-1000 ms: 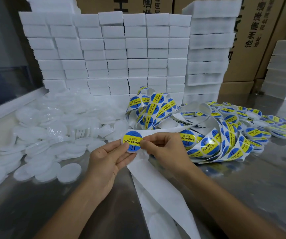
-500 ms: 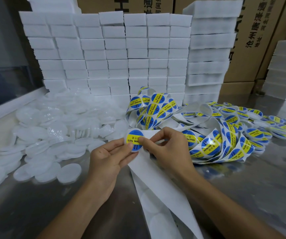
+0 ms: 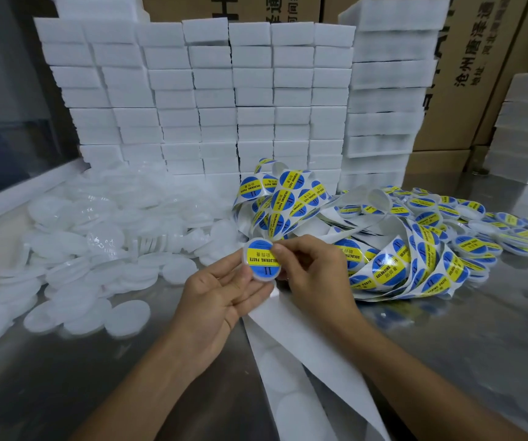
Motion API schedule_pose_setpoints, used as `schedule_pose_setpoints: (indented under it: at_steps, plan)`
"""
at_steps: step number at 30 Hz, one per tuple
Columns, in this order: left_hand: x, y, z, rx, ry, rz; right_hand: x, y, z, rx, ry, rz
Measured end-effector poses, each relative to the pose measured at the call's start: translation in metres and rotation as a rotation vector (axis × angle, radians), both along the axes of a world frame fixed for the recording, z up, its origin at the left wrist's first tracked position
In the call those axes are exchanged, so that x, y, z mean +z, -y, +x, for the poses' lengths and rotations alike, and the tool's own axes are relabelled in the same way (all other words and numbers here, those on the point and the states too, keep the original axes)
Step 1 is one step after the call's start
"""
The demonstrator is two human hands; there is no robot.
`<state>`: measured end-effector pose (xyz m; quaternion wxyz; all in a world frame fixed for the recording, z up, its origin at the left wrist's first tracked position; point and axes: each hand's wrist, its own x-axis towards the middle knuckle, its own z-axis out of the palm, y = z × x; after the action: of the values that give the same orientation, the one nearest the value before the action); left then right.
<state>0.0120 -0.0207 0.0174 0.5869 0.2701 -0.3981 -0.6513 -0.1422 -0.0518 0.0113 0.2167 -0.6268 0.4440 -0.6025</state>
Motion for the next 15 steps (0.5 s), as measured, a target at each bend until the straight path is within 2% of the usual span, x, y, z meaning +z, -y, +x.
schedule_pose_setpoints:
  at_steps: [5,8,15]
  plan:
    - [0.0,0.001,0.0,-0.003,-0.012,-0.023,0.001,-0.007,0.008,-0.012,-0.07,-0.033]
    - [0.001,-0.001,-0.001,-0.024,-0.004,-0.038,0.003,-0.01,0.011,-0.02,-0.042,0.019]
    - [0.001,-0.004,-0.005,-0.016,0.062,-0.083,0.002,-0.006,0.004,-0.074,-0.032,-0.046]
